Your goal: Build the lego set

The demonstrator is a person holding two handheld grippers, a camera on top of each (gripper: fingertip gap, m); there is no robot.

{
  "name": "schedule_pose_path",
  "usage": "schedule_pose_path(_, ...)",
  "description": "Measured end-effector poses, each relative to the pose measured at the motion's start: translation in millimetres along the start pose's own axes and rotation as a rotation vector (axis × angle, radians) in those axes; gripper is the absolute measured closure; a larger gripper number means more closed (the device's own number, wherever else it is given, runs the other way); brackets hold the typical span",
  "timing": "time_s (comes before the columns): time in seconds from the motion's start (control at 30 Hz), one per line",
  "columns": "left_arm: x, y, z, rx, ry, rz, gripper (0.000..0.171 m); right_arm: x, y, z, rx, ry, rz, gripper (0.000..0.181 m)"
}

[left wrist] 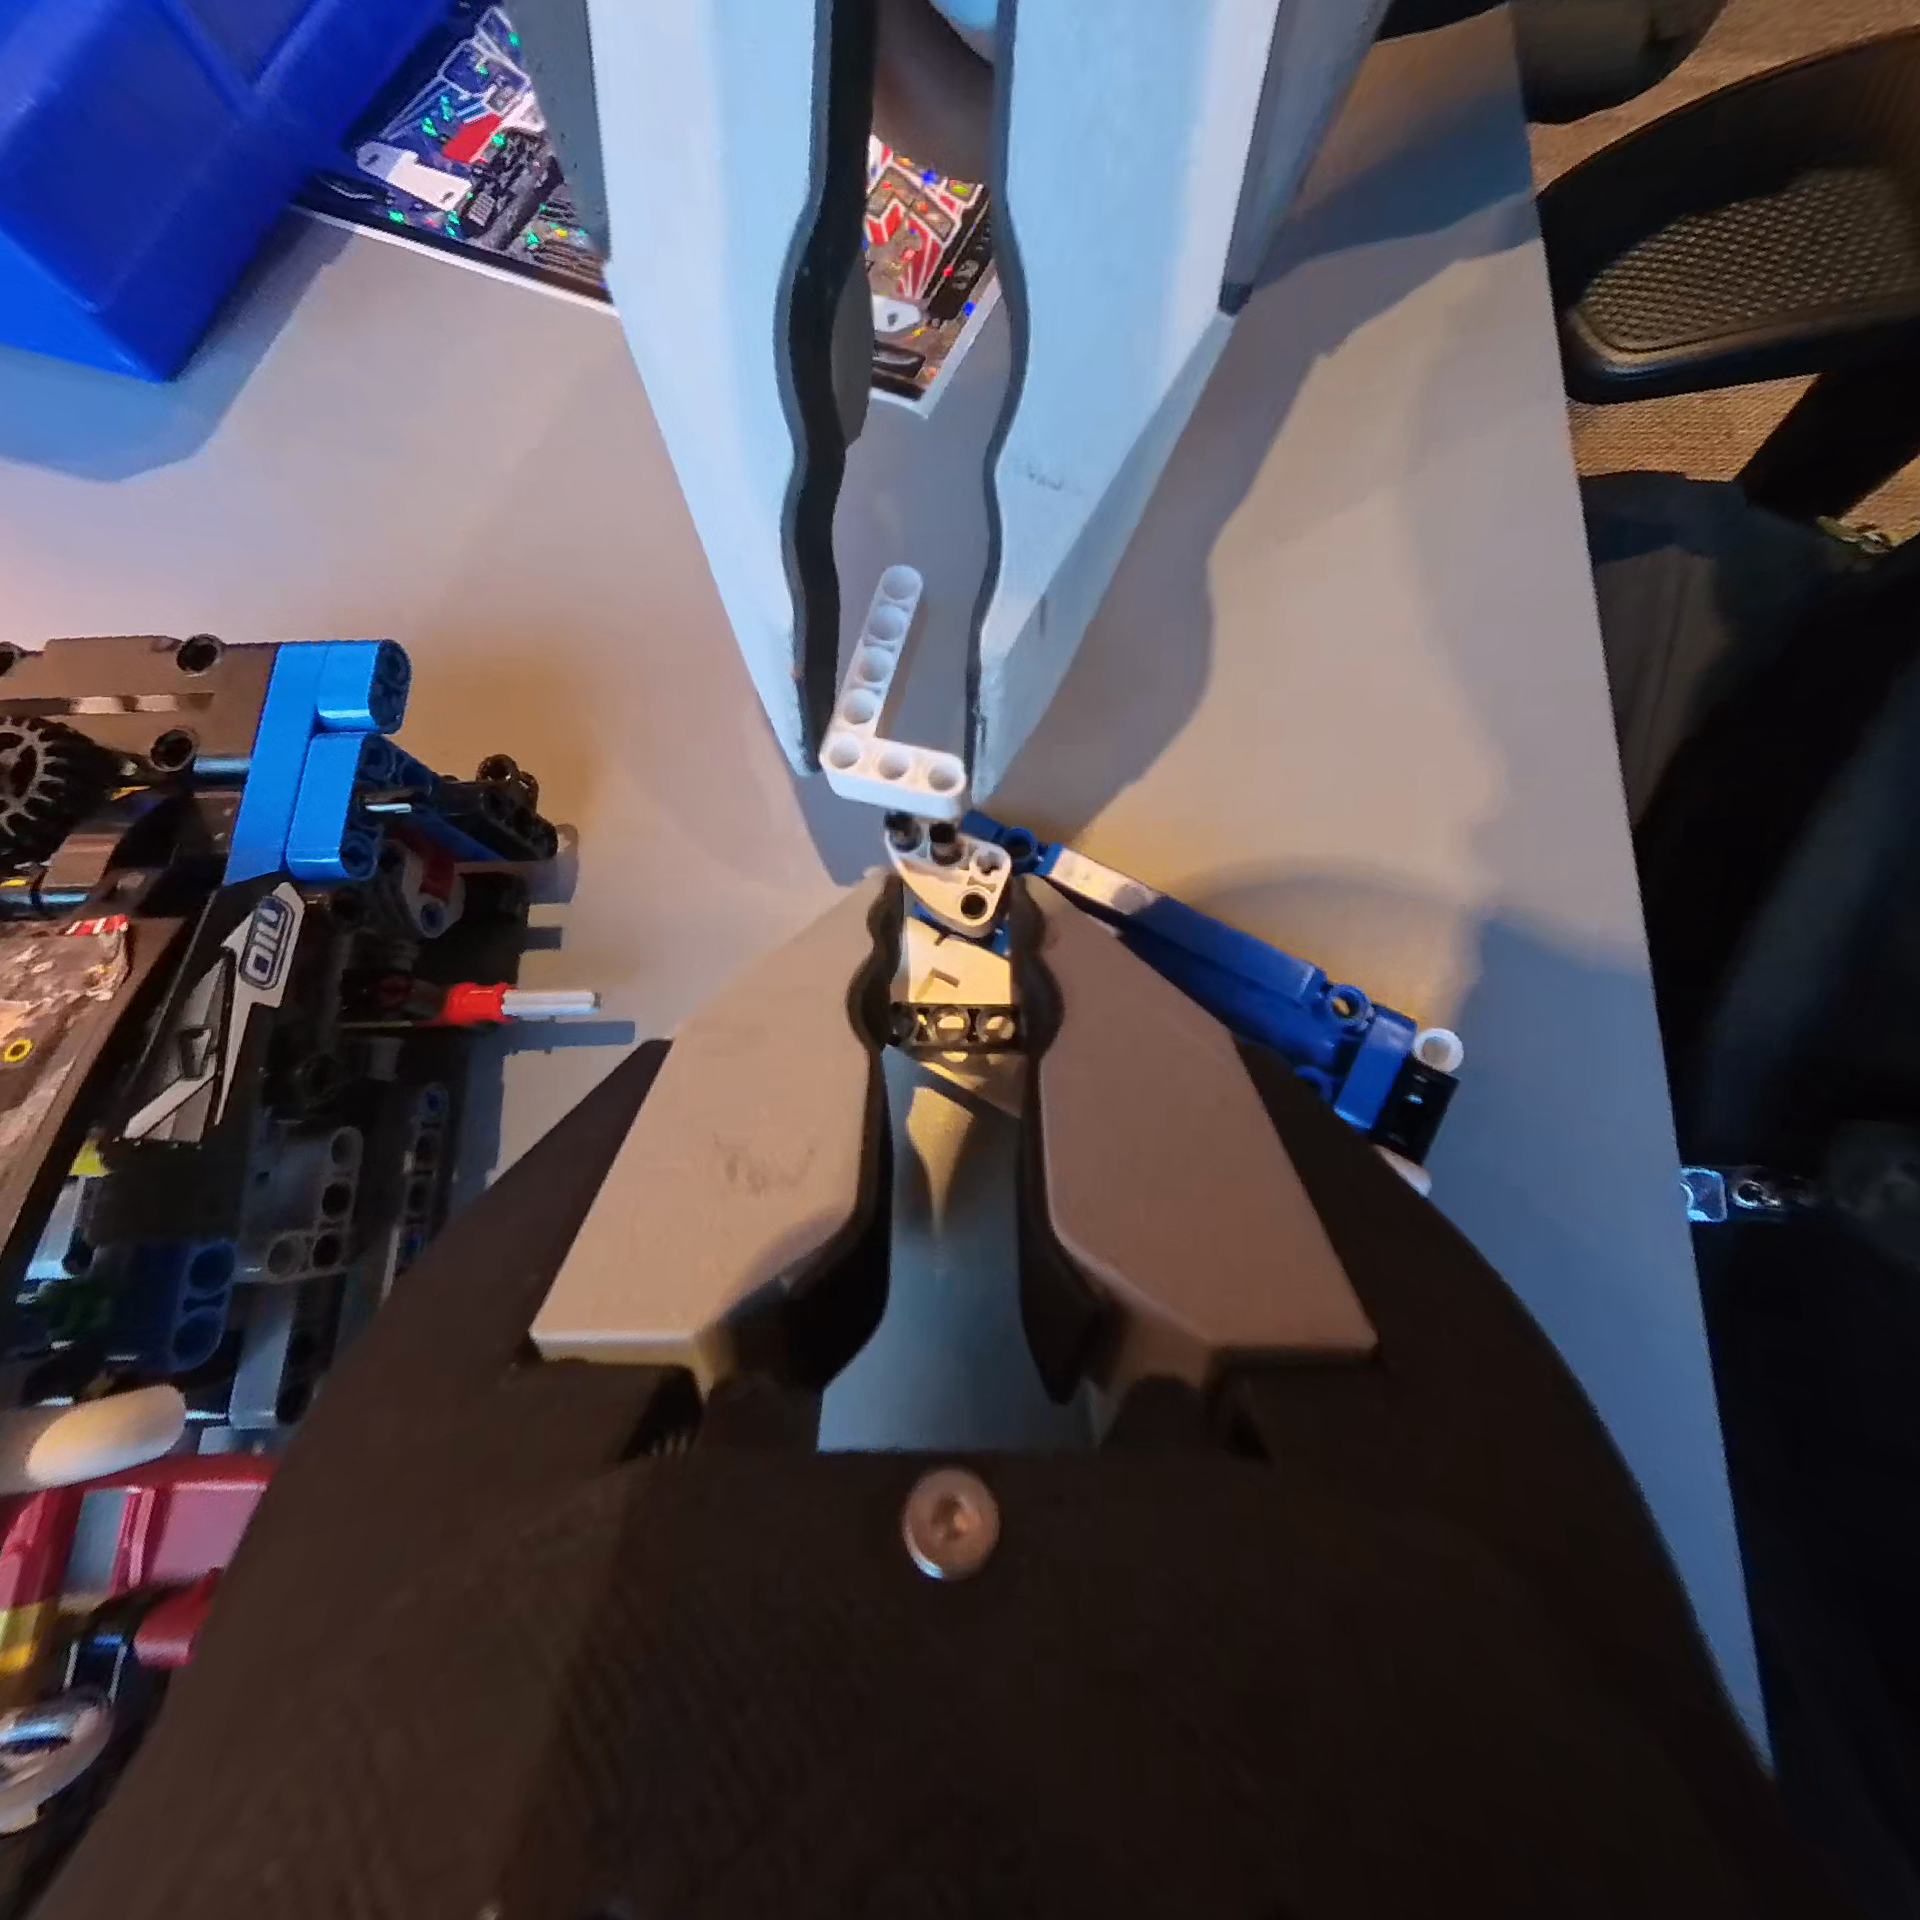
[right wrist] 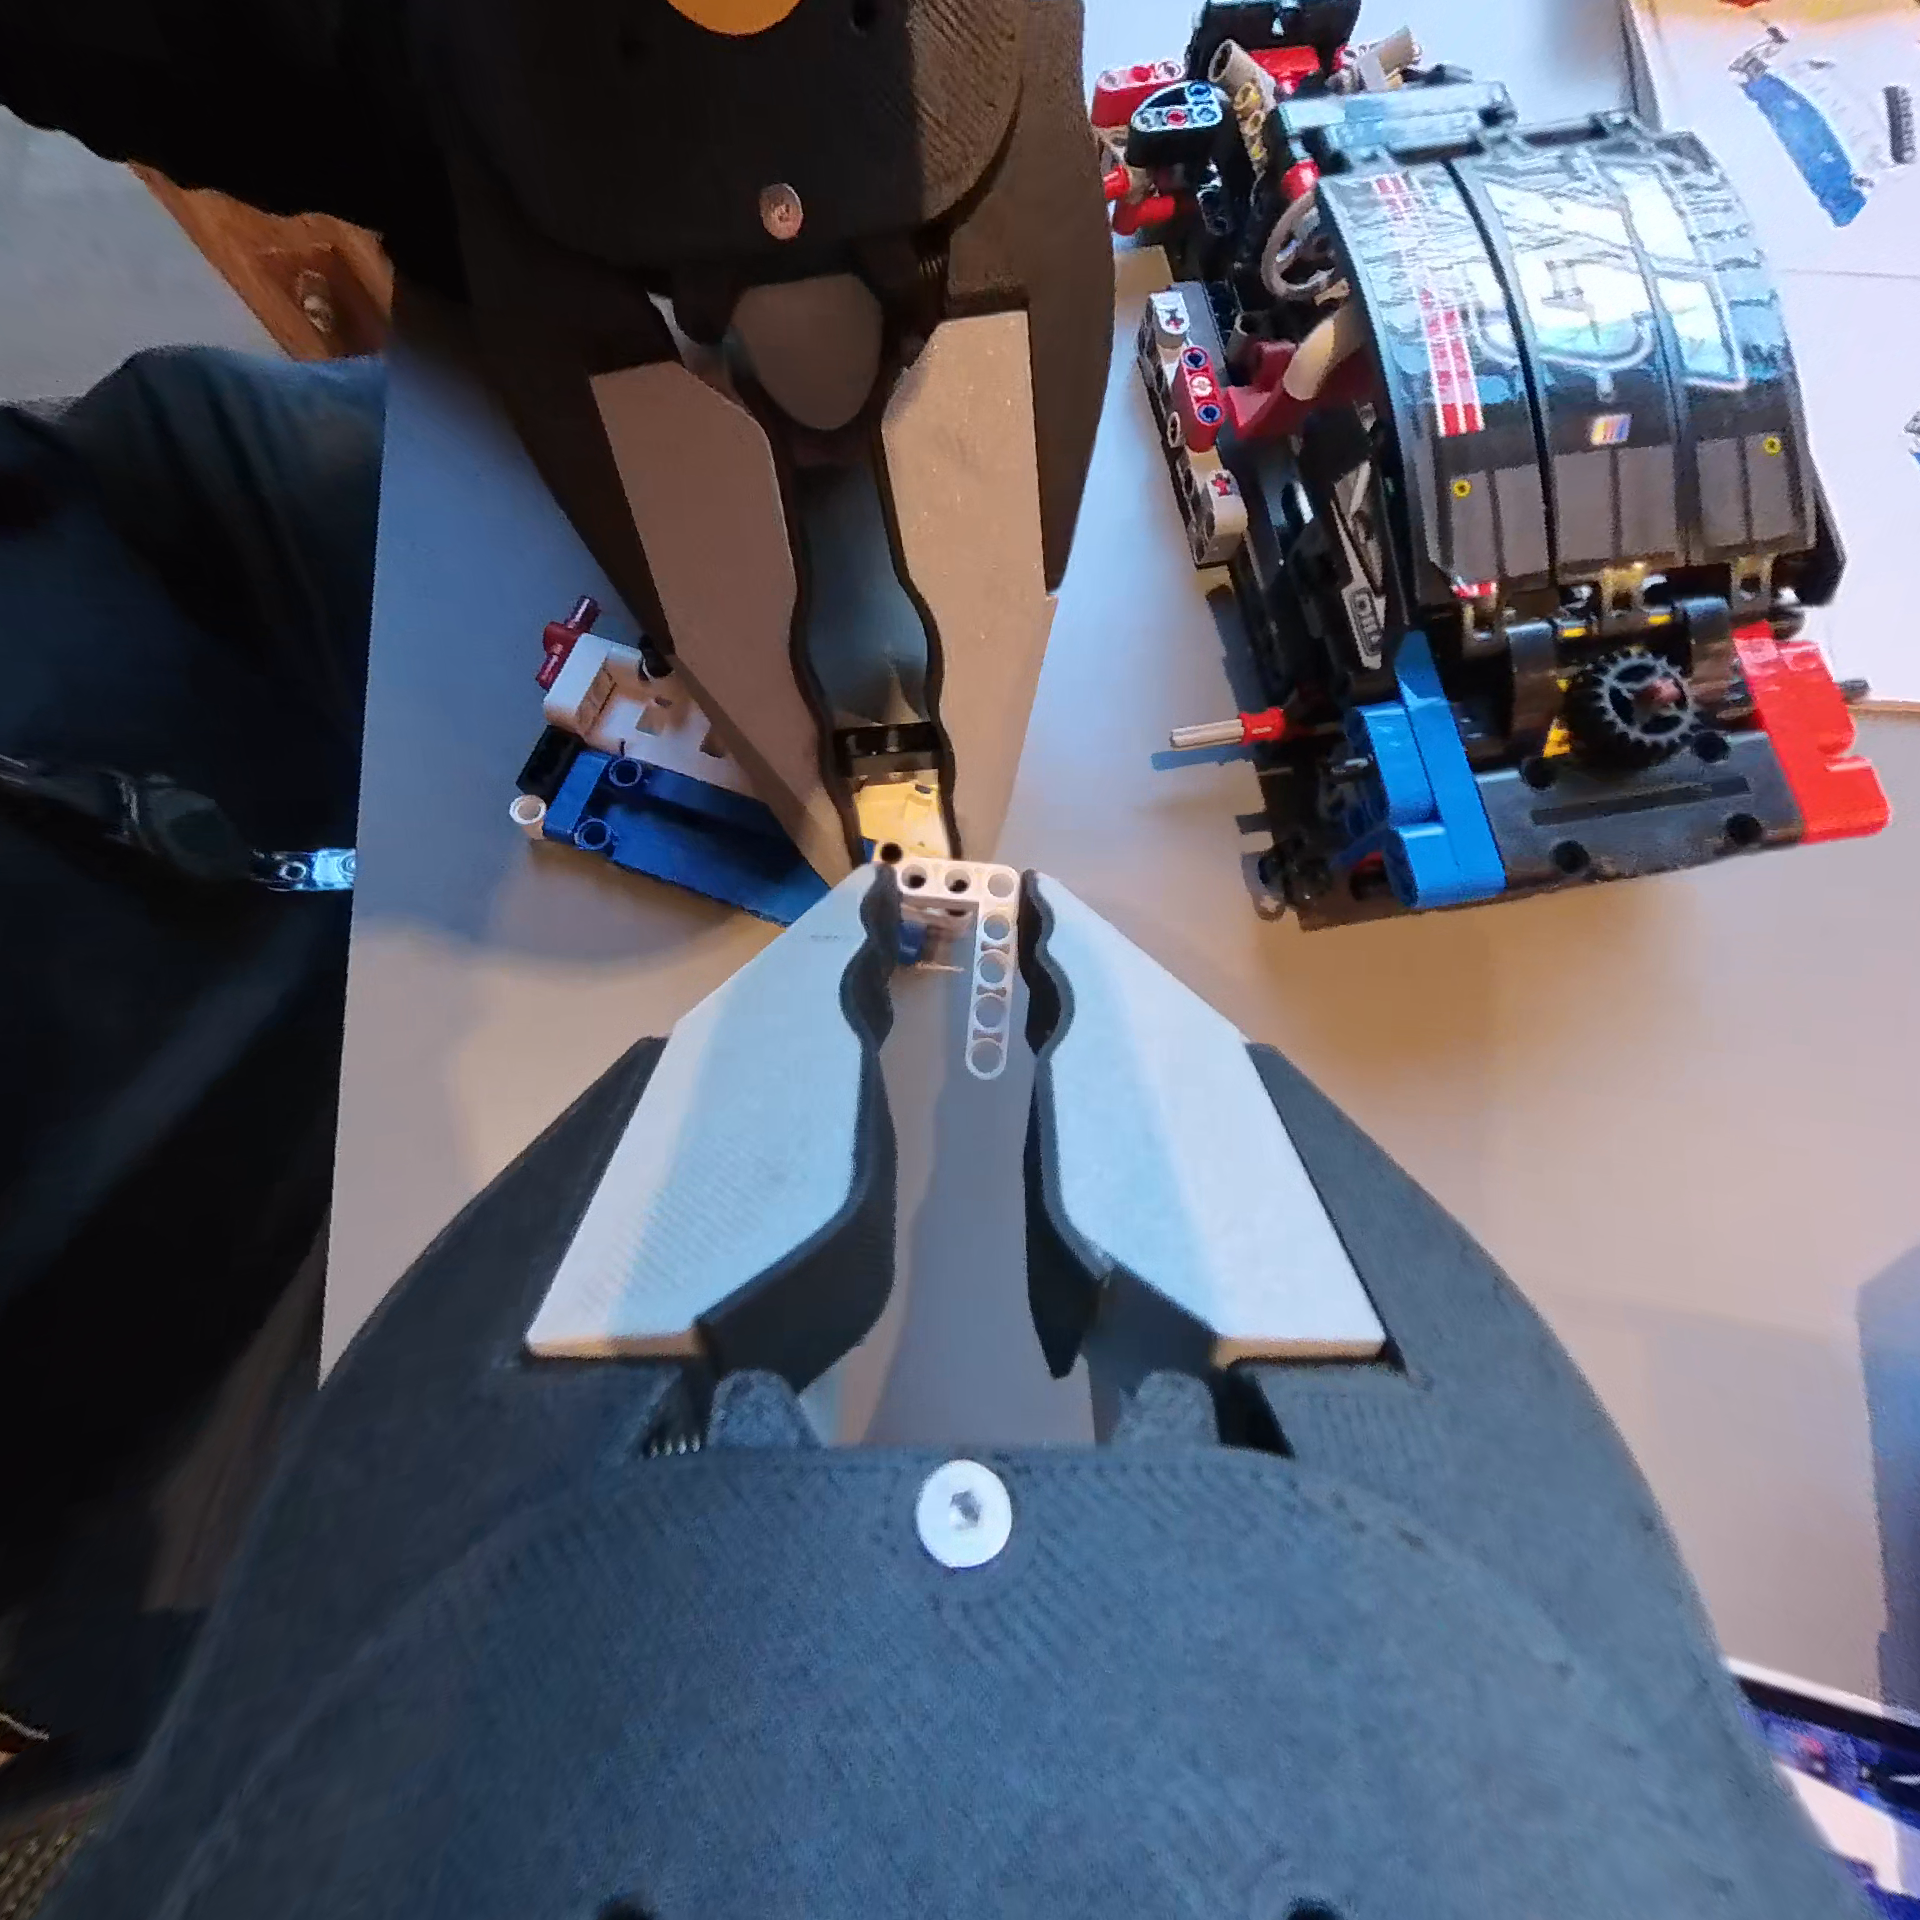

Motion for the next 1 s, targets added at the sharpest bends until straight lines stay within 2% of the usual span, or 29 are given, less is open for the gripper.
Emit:
schedule_pose_path(0.37, -0.2, -0.4, -0.2, -0.013, 0.001, -0.017, 0.154, -7.0, 1.5, -1.6, 0.071, 0.077, 0.028, 0.161)
schedule_pose_path(0.8, -0.5, -0.7, -1.1, -0.033, 0.008, -0.038, 0.154, -9.0, -0.2, -2.3, 0.06, 0.162, -0.009, 0.161)
schedule_pose_path(1.0, 0.7, -0.4, -2.4, -0.069, -0.005, -0.073, 0.15, -8.1, -0.8, 1.2, 0.029, 0.06, -0.012, 0.161)
Point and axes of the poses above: each gripper's, where its closed fingertips meet, x back along the fingers, z out of its underside, y = z × x across the jaws, the point moved 4 cm from there along x, back along the fingers, and after that the axes turned 4 degrees about -y, right-handed, at the moved point
